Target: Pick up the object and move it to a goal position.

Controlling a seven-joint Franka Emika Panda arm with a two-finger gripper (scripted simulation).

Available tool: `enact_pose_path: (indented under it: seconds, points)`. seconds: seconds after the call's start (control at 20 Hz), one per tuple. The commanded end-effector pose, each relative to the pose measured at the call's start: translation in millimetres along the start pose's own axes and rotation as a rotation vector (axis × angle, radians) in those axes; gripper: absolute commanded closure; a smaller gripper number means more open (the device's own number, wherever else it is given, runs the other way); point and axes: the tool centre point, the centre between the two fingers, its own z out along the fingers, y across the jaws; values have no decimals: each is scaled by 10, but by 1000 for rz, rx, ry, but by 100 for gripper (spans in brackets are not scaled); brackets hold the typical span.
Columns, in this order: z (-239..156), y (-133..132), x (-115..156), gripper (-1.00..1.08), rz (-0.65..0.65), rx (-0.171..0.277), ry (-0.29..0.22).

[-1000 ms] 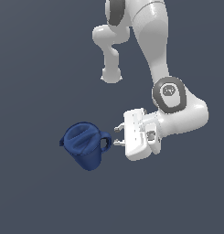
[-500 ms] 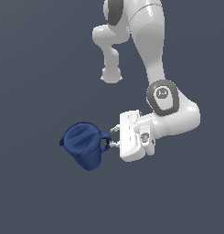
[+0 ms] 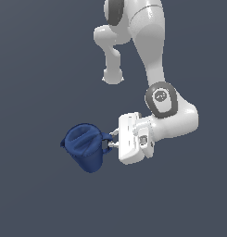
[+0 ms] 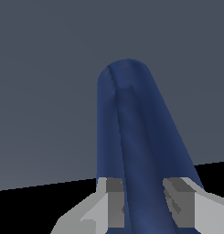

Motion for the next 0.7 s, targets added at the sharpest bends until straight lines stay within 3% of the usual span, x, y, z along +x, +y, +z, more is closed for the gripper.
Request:
enact_pose_path:
  seconds: [0.0,0.35,0.65]
  points:
    - [9,-1,-1,108,0,1,-1]
    - [-63,-6,5,108,0,0,0]
    - [-380,-33,32,108,-1,1,1]
